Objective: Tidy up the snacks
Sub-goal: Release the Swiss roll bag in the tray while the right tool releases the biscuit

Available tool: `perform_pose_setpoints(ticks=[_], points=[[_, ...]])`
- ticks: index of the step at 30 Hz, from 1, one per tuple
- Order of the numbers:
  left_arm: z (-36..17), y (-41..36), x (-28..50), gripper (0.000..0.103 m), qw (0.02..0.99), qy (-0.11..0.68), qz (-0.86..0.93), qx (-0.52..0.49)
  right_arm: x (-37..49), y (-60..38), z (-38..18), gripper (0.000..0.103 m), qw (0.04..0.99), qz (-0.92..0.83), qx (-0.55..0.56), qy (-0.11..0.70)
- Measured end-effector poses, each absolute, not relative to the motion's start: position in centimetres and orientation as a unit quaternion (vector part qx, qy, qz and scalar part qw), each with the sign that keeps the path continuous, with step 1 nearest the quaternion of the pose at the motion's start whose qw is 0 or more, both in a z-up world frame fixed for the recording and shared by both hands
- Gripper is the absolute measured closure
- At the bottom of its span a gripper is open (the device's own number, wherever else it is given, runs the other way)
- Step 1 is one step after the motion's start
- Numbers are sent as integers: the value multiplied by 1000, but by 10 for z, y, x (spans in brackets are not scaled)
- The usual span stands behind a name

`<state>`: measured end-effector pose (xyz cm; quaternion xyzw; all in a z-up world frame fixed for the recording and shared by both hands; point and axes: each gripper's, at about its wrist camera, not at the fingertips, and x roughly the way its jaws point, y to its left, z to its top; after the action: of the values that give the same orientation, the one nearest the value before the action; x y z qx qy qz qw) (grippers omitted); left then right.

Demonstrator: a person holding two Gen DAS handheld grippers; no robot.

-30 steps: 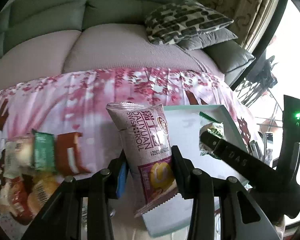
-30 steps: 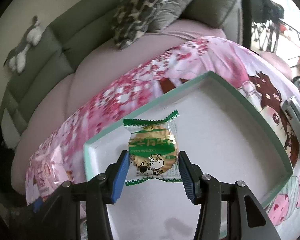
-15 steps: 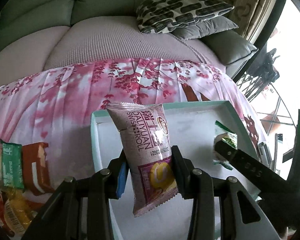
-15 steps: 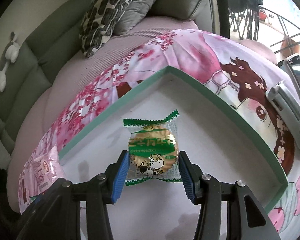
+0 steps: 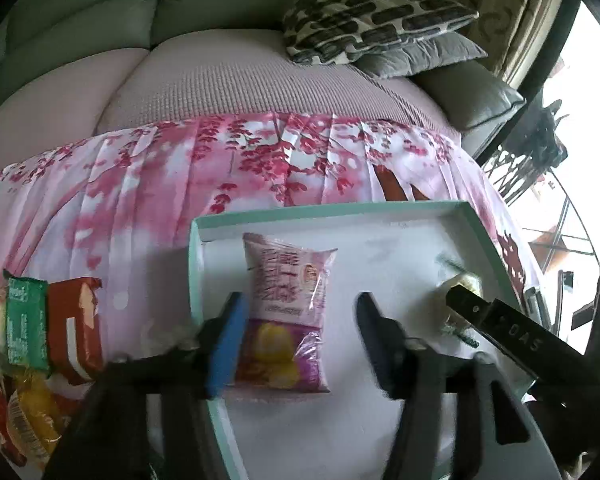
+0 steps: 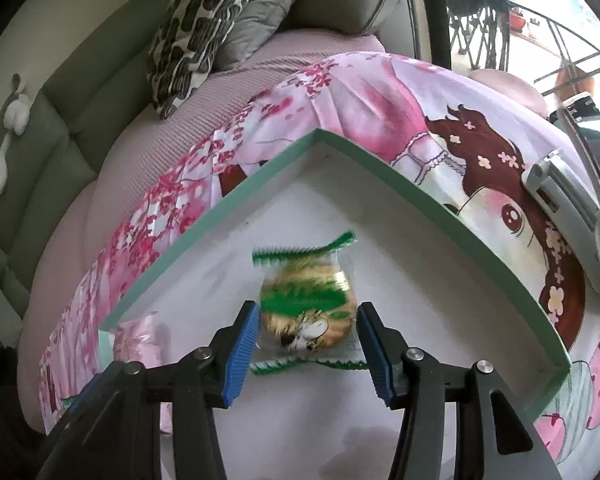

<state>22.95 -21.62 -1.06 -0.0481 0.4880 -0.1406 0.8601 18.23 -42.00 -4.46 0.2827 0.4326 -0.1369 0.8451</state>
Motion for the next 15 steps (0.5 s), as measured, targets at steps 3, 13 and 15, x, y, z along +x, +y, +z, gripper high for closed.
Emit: perform_pose_setpoints(ticks=[3, 13, 15], points=[[-2, -212, 227, 37, 864, 483, -134, -51, 181, -419, -39, 49, 851, -137, 276, 425], [2, -195, 224, 28, 859, 497, -95, -75, 179, -421, -34, 34, 850, -145, 257, 437], [1, -190, 223, 15, 862, 495, -83, -76, 180, -420, -35, 31, 848, -148, 243, 447]])
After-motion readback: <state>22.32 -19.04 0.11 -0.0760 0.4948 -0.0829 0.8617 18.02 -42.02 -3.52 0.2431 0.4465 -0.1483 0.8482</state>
